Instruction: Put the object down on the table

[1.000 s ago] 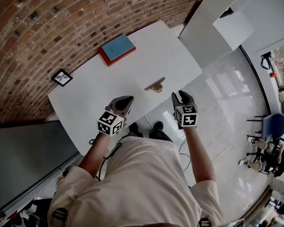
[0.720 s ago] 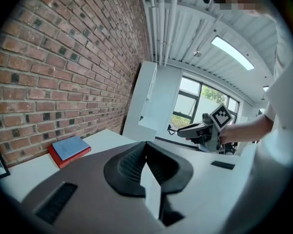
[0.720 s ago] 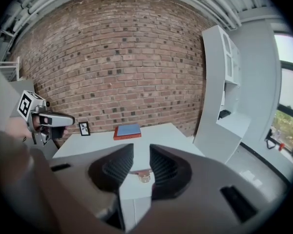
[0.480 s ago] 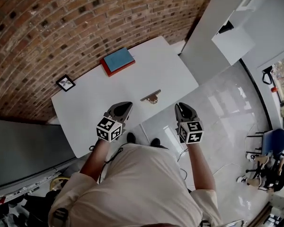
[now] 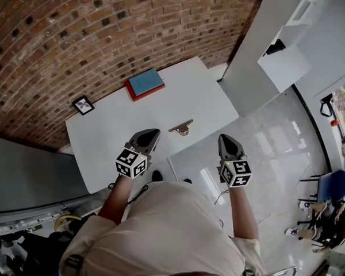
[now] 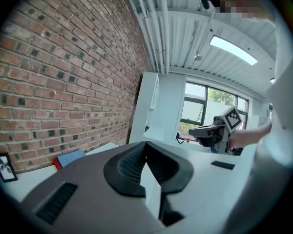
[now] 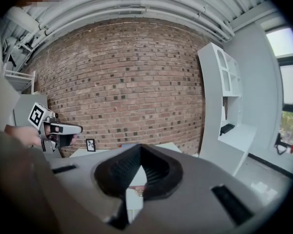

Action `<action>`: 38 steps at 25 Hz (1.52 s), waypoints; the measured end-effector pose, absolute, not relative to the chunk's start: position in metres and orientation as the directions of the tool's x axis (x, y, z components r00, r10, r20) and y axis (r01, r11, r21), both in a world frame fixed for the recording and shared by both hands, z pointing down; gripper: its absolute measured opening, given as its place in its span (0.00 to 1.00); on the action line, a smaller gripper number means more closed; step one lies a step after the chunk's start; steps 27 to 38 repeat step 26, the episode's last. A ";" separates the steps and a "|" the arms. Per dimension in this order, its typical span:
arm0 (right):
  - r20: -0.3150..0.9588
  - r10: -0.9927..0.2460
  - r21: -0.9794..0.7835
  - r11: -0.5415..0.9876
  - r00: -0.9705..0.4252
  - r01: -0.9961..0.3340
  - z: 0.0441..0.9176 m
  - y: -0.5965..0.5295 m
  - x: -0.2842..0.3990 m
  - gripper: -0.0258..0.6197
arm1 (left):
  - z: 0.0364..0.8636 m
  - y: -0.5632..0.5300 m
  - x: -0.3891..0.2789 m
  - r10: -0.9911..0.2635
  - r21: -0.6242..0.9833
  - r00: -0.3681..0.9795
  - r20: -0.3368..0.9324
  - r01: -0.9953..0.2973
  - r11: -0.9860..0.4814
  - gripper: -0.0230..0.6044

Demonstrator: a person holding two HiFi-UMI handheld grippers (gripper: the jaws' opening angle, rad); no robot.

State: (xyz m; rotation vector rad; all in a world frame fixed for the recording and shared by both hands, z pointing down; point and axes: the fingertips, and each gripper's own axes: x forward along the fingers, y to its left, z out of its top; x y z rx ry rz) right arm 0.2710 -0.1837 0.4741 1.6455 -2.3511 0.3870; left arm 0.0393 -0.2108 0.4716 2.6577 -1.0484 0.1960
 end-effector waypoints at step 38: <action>0.307 -0.889 -0.090 0.328 -0.339 -0.941 0.466 -0.189 0.275 0.04 | 0.463 -0.210 0.040 -0.658 0.197 0.723 0.209 -0.691 -0.696 0.03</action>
